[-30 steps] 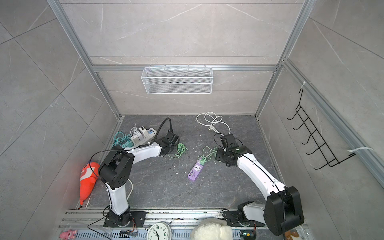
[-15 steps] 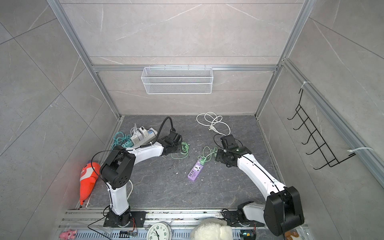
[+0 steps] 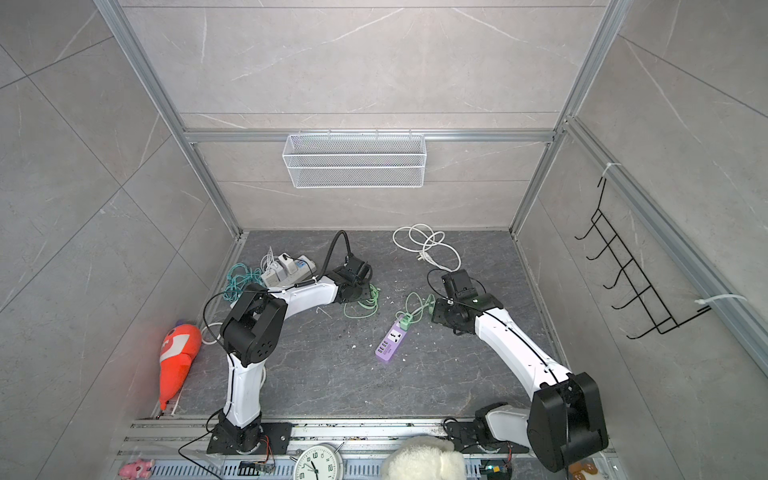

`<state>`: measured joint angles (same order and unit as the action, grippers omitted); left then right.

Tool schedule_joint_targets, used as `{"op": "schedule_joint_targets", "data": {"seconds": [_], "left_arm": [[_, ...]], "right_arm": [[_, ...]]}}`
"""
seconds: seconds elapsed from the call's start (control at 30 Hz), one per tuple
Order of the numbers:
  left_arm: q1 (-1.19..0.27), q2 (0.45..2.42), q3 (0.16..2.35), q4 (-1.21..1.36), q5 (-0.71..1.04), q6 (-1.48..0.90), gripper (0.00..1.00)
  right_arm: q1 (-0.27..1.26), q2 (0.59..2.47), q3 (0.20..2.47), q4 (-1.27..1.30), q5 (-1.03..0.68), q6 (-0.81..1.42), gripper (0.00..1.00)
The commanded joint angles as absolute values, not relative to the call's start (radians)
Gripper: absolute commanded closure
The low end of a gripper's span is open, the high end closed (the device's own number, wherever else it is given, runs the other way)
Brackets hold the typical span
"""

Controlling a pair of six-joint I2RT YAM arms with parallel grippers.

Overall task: Insert the plug
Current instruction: 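Grasp the green charger wrapped in green cables with the left gripper, then lift the cable-wrapped charger with the left gripper while the right reaches toward it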

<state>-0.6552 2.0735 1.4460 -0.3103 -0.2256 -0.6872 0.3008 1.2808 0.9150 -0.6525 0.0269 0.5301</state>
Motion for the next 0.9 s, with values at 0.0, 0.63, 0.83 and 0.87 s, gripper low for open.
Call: {"op": "schedule_joint_targets", "data": {"seconds": [0.0, 0.63, 0.83, 0.87], "left_arm": [[-0.661, 2.112, 1.482, -0.376, -0.211, -0.721, 0.44], [-0.673, 2.216, 1.578, -0.546, -0.168, -0.659, 0.49], [-0.670, 2.178, 1.542, -0.489, -0.188, -0.568, 0.68], [-0.669, 2.159, 1.517, -0.439, -0.189, -0.534, 0.71]], "right_arm": [[0.295, 1.258, 0.897, -0.641, 0.013, 0.508, 0.39], [0.288, 1.220, 0.876, -0.636, -0.013, 0.508, 0.39], [0.287, 1.199, 0.879, -0.646, -0.016, 0.517, 0.39], [0.286, 1.193, 0.882, -0.650, -0.014, 0.519, 0.39]]}}
